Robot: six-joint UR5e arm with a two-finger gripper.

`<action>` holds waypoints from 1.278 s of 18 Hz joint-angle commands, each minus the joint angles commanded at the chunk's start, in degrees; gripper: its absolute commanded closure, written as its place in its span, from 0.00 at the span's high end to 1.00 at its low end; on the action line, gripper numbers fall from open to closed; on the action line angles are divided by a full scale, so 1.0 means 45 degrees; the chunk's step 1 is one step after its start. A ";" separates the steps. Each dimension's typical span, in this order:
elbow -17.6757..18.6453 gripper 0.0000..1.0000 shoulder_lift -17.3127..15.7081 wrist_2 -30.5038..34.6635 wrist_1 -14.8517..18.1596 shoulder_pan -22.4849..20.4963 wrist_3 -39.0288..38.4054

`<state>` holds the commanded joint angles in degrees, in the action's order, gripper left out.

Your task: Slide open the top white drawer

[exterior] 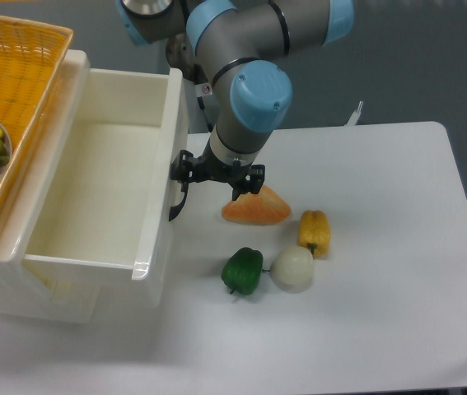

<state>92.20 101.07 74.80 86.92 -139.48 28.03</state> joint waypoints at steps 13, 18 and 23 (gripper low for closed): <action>-0.0020 1.00 0.0000 -0.0411 0.0391 -0.0195 0.0196; -0.0097 1.00 0.0000 0.0133 0.0157 -0.0235 0.0313; -0.0566 1.00 0.0058 0.0389 -0.0213 -0.0487 0.0371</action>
<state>89.65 101.34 76.55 85.96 -141.68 29.70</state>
